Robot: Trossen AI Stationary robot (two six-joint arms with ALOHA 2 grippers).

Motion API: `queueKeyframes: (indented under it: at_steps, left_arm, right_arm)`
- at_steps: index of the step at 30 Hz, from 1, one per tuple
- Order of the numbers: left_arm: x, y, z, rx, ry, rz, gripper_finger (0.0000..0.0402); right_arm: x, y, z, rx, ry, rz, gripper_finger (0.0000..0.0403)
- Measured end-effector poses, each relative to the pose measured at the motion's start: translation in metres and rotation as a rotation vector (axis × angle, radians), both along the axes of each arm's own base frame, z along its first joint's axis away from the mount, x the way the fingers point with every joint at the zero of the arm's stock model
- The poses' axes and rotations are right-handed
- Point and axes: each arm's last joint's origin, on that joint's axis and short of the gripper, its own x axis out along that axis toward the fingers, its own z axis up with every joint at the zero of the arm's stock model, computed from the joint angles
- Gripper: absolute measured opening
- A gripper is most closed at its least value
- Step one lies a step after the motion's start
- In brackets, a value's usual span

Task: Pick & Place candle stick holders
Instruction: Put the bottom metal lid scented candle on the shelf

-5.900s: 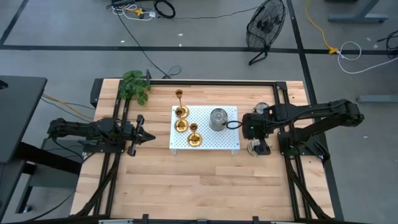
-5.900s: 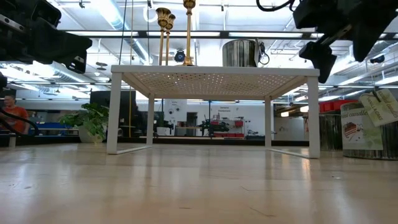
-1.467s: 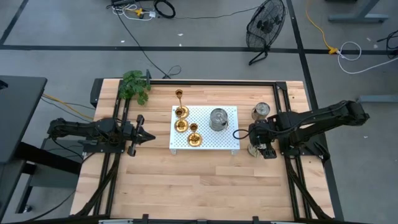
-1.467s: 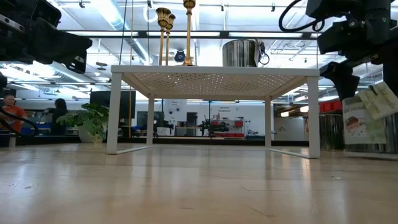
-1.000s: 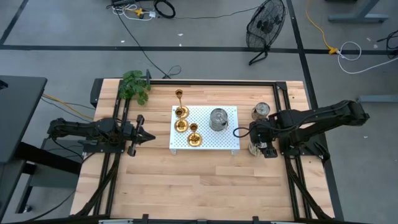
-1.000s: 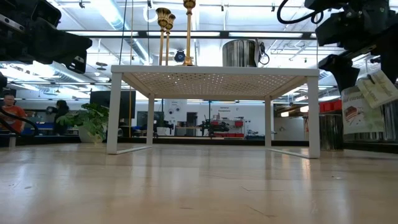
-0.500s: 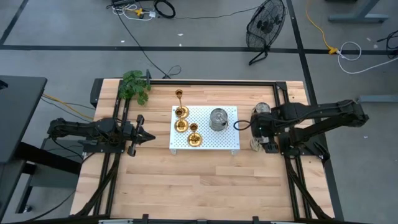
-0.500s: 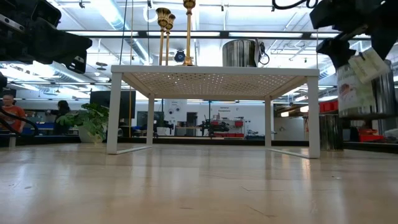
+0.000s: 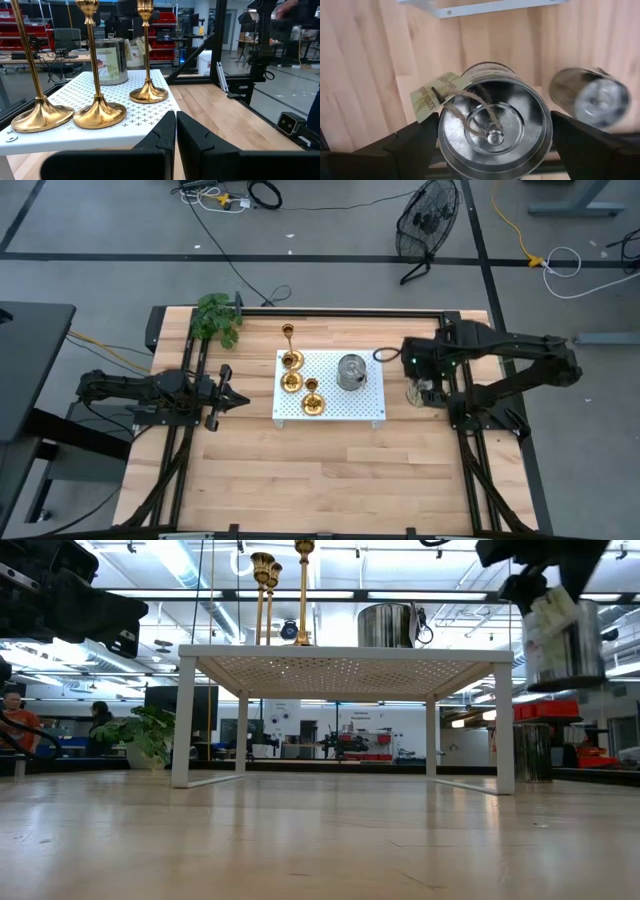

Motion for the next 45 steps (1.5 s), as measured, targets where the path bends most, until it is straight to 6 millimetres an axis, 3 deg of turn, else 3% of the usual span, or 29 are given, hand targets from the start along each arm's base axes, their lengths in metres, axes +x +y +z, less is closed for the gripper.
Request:
queueKeyframes:
  at_steps: [11,26,45]
  left_arm:
    - [0.000,0.000,0.000,0.000,0.000,0.000,0.0019]
    - [0.000,0.000,0.000,0.000,0.000,0.000,0.0019]
    - [0.000,0.000,0.000,0.000,0.000,0.000,0.0019]
  right_arm:
    - [0.024,-0.036,0.032,-0.063,-0.086,-0.095,0.0359]
    - [0.068,-0.085,0.043,-0.142,-0.088,-0.124,0.0359]
    - [0.099,-0.095,0.034,-0.151,-0.137,0.117,0.0359]
